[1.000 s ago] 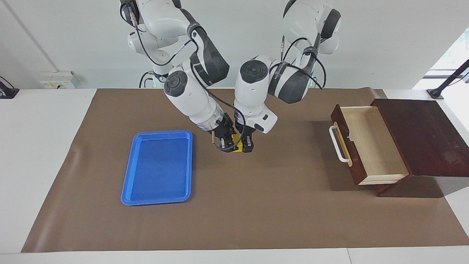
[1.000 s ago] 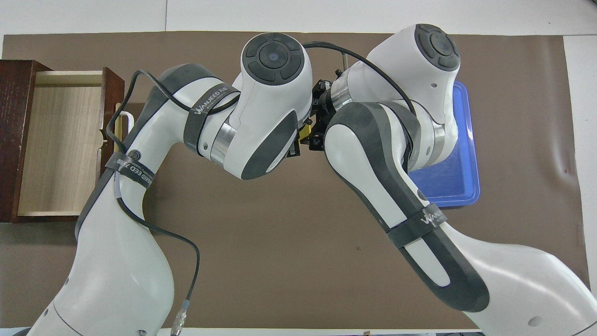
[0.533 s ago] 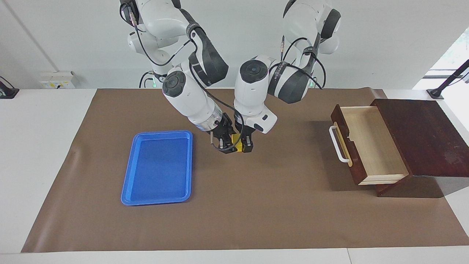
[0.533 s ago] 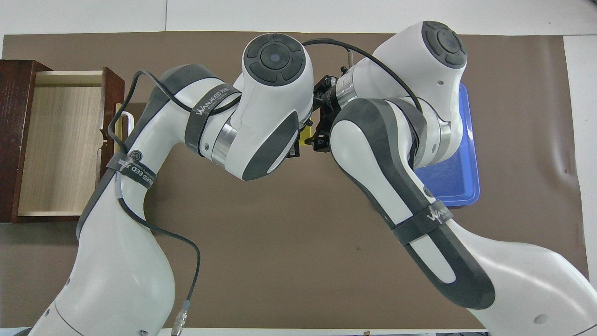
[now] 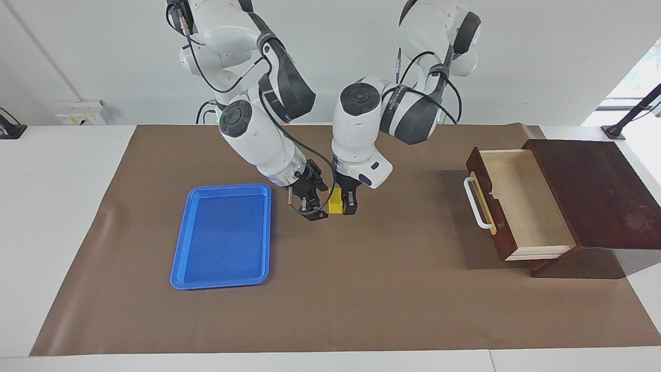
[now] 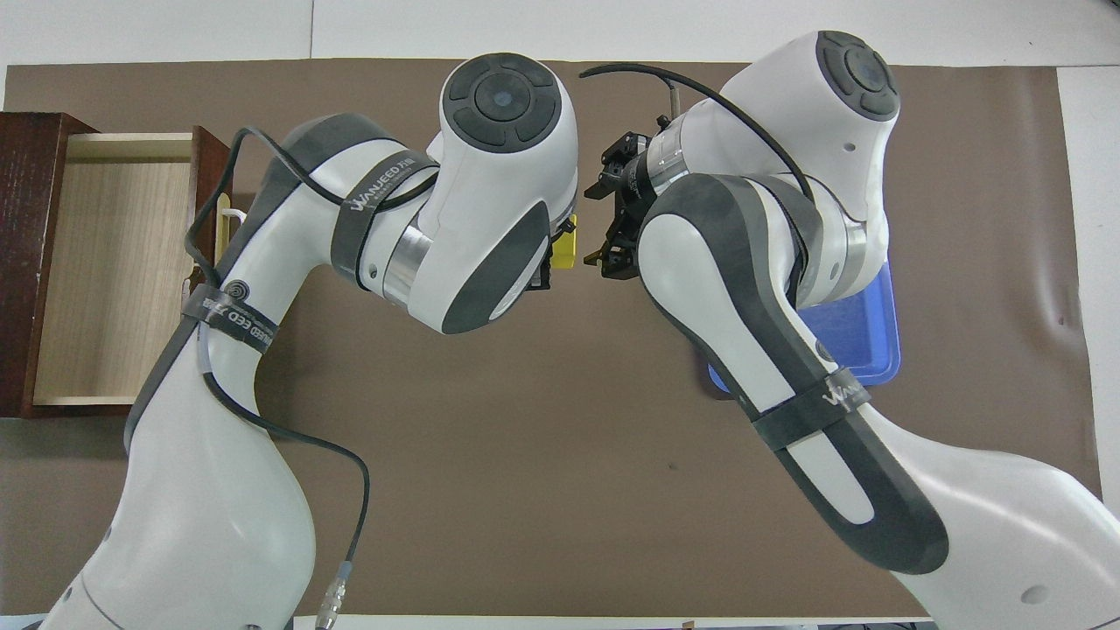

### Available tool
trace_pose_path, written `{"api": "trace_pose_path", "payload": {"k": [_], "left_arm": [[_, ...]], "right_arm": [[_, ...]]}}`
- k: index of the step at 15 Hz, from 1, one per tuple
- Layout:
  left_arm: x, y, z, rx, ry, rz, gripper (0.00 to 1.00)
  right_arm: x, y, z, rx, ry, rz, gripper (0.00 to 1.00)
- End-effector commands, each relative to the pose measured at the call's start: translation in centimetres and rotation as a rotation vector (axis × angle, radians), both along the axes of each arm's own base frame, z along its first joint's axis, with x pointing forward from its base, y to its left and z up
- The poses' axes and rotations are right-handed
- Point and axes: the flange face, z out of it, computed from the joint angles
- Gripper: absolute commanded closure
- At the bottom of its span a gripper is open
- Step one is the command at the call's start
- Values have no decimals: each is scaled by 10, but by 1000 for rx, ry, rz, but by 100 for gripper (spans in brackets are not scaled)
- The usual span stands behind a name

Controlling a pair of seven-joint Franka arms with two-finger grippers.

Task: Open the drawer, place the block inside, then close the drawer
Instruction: 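Carry the cube into the drawer with the left gripper while the right gripper withdraws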

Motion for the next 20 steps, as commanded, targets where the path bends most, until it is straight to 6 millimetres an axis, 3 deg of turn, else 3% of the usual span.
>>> {"api": "trace_pose_path", "payload": {"k": [1, 3, 5, 8, 10, 13, 16, 18, 20], "left_arm": [[14, 62, 31, 14, 36, 46, 100], [29, 119, 41, 31, 68, 72, 100], [34, 155, 42, 48, 112, -18, 100], [57, 233, 48, 37, 117, 1, 100], [62, 269, 53, 30, 114, -4, 100], [66, 343, 59, 20, 104, 32, 100], [68, 407, 48, 13, 76, 80, 100], [59, 435, 33, 11, 54, 87, 100], [46, 437, 13, 15, 29, 74, 100]], "right_arm": [[5, -36, 12, 2, 2, 2, 17], [8, -58, 20, 2, -14, 32, 17], [7, -82, 32, 2, -40, 94, 17], [3, -129, 55, 1, -80, 197, 14], [-3, -158, 72, -21, -106, 281, 13], [-23, -191, 101, -99, -153, 460, 7], [-41, -217, 126, -163, -188, 598, 5], [-50, -234, 138, -180, -201, 658, 4], [-56, -246, 144, -205, -208, 719, 3]]}}
